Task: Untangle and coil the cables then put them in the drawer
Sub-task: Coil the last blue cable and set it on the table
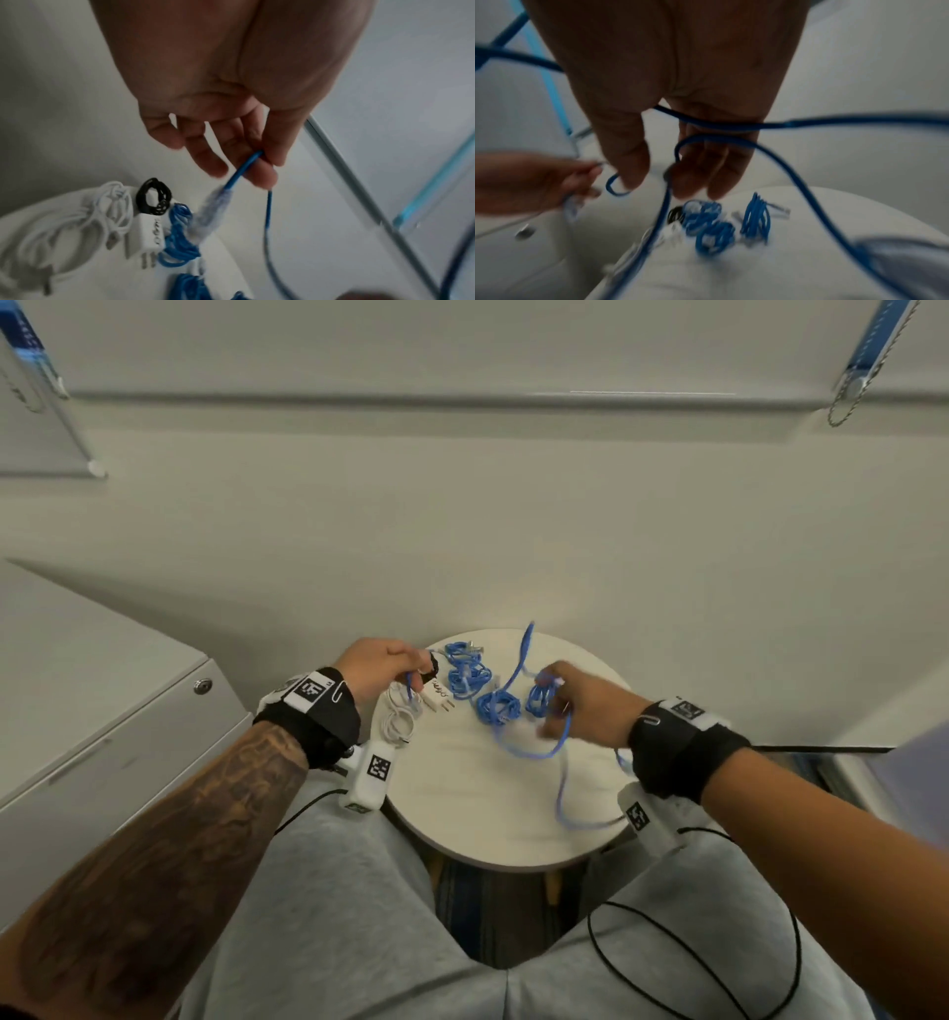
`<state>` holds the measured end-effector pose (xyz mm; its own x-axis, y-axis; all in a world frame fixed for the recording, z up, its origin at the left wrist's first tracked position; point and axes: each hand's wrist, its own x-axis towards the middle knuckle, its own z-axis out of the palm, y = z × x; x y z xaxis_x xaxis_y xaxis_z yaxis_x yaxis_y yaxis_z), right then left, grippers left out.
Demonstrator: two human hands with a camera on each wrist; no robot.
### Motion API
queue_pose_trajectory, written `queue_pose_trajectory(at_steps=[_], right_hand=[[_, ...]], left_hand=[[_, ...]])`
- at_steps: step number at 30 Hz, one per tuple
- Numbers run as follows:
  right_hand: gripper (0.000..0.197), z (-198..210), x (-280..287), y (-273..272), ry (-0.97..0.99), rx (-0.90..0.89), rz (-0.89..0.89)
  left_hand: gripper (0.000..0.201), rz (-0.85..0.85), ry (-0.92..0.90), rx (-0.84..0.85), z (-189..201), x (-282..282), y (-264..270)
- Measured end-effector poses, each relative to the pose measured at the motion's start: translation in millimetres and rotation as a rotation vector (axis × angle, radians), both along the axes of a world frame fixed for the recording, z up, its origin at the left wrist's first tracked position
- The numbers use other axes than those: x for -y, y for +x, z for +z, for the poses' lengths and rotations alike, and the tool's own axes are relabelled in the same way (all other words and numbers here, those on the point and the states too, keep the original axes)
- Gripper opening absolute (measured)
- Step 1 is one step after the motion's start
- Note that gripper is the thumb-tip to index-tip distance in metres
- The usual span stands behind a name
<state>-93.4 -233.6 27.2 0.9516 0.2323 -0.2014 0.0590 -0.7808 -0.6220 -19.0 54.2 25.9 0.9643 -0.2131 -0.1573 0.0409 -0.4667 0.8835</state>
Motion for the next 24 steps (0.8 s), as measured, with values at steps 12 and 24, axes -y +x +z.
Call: queue_pose_trajectory(at_steps=[12,24], right_hand=[[0.057,5,-31,-7,-0.110,0.023,0.074],[0.014,14,-40,18,0.563,0.279,-0.286]], left_hand=[[0.021,-0.201,-0.264,-0.184,21,36,-25],[0.025,-0.286,-0.626,-0.524,26,52,-46]])
